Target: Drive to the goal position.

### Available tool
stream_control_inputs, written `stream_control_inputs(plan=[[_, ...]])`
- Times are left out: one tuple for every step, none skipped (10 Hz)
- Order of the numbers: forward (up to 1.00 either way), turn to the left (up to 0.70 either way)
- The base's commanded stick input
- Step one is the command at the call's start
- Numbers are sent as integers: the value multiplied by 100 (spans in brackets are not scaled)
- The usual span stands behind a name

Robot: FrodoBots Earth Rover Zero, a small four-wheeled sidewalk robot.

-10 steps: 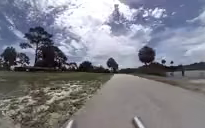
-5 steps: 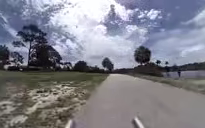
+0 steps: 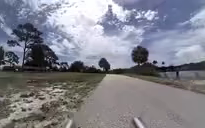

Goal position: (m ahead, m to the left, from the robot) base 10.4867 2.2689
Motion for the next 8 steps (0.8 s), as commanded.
stream_control_inputs(plan=[[85, -33], [85, -29], [85, -6], [85, 0], [85, 0], [85, 0], [85, 0], [85, 0]])
